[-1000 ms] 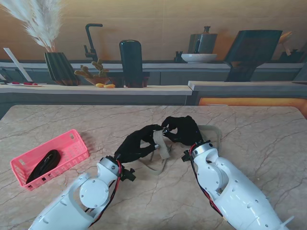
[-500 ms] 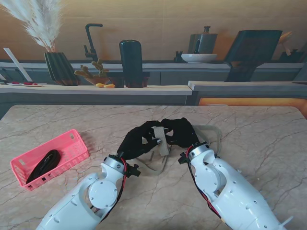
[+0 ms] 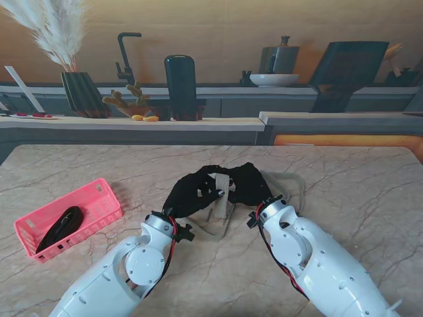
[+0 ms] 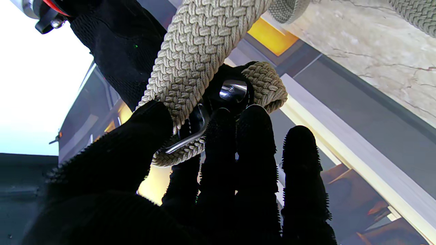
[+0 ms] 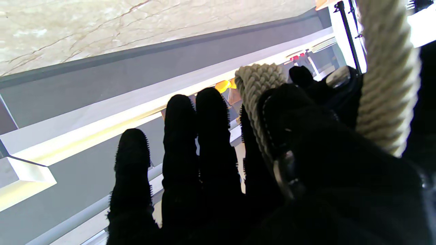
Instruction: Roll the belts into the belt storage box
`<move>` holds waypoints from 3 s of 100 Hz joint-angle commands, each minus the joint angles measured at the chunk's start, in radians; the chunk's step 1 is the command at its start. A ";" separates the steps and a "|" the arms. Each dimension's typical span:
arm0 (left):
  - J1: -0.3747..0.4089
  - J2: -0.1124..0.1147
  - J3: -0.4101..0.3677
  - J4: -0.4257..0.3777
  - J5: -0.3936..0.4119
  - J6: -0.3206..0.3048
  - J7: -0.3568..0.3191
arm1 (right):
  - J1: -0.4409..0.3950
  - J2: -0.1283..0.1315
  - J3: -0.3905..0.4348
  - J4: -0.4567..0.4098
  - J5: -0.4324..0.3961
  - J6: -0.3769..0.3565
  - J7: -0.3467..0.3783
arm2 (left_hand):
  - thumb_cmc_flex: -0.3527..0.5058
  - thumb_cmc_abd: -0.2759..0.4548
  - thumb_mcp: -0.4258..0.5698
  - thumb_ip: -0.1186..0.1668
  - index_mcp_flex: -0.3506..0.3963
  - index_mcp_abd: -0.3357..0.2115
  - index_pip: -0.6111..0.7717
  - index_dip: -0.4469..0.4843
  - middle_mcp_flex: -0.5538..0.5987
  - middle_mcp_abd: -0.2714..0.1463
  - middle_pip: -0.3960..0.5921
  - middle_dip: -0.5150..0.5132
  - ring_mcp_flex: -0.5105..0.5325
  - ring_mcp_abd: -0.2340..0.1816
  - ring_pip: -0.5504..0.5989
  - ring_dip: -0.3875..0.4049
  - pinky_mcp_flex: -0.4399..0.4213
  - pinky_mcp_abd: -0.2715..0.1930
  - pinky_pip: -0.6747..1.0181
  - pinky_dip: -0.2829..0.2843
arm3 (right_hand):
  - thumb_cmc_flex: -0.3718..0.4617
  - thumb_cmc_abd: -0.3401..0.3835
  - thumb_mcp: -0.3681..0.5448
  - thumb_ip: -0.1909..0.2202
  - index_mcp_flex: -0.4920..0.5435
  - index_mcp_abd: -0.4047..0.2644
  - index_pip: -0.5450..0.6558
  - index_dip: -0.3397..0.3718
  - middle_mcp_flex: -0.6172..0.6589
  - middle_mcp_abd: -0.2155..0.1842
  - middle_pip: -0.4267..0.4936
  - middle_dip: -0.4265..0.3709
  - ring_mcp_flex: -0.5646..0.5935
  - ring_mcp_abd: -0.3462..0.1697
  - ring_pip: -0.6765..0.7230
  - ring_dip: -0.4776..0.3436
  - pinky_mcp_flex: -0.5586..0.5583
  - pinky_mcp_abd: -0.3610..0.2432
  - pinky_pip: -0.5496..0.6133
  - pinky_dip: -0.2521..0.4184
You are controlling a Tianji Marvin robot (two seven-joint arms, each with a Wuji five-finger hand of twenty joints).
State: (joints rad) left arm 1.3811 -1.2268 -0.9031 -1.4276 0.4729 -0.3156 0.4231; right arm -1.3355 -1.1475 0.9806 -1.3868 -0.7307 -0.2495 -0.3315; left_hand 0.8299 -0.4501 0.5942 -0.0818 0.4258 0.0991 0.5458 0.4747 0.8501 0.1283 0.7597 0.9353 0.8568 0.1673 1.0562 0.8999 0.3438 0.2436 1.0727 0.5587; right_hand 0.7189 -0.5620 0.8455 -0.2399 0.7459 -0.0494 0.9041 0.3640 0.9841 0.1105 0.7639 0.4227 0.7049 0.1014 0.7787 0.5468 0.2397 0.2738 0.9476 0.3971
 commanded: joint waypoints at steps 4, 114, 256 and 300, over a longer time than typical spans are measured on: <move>-0.005 -0.002 0.011 0.013 0.020 -0.023 -0.014 | 0.001 -0.006 -0.009 -0.025 -0.005 -0.006 0.006 | 0.022 0.022 -0.028 -0.028 0.084 -0.054 0.052 -0.001 0.030 -0.044 -0.022 0.020 0.020 0.001 0.029 0.009 -0.004 0.011 0.047 0.032 | 0.077 0.136 -0.002 0.016 0.047 -0.078 0.132 0.067 -0.018 0.049 0.041 0.027 -0.012 0.004 0.016 0.024 -0.014 0.020 -0.017 0.023; 0.004 -0.047 0.019 0.047 -0.205 -0.021 -0.024 | -0.088 -0.001 0.069 -0.152 0.150 0.013 0.144 | -0.021 -0.057 0.137 0.009 0.240 -0.244 0.450 0.220 -0.101 -0.075 -0.097 0.293 -0.128 -0.029 -0.069 0.065 -0.074 0.007 0.036 0.064 | -0.018 0.006 0.066 -0.001 0.084 -0.139 0.147 0.020 0.055 0.006 0.081 0.021 0.082 -0.036 0.064 0.064 0.068 -0.012 -0.020 0.044; 0.057 -0.033 -0.038 -0.046 -0.362 -0.008 -0.118 | -0.159 0.040 0.216 -0.251 0.342 0.101 0.420 | -0.106 0.033 0.190 0.173 0.171 -0.067 0.526 0.557 0.062 0.019 0.177 0.167 0.069 -0.077 0.159 0.052 0.056 -0.031 0.263 0.131 | -0.198 0.086 -0.053 0.060 -0.107 -0.114 -0.096 0.053 -0.079 0.017 -0.054 0.050 0.076 -0.012 0.012 0.143 0.096 -0.046 -0.115 0.198; 0.056 -0.025 -0.050 -0.061 -0.331 0.004 -0.124 | -0.145 0.048 0.192 -0.226 0.237 0.016 0.394 | -0.102 0.031 0.188 0.174 0.179 -0.063 0.512 0.553 0.067 0.022 0.163 0.164 0.072 -0.063 0.147 0.046 0.056 -0.022 0.264 0.127 | -0.465 0.001 -0.212 0.161 -0.159 0.034 -0.409 0.215 -0.309 0.053 -0.192 0.037 -0.106 -0.009 -0.177 0.070 -0.002 -0.031 -0.250 0.262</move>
State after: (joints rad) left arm 1.4331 -1.2489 -0.9520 -1.4793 0.1394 -0.3166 0.2952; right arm -1.4851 -1.0958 1.1858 -1.6106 -0.4924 -0.2369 0.0587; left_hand 0.7191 -0.4636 0.7352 0.0187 0.5583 0.0947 0.9562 0.9844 0.8914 0.1472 0.9275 1.0979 0.9160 0.1376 1.1962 0.9394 0.3901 0.2335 1.3028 0.6677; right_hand 0.2719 -0.5160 0.6331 -0.1169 0.5662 -0.0246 0.5049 0.5635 0.6591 0.1623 0.5733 0.4608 0.5879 0.1055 0.6112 0.6275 0.2314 0.2494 0.7194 0.6374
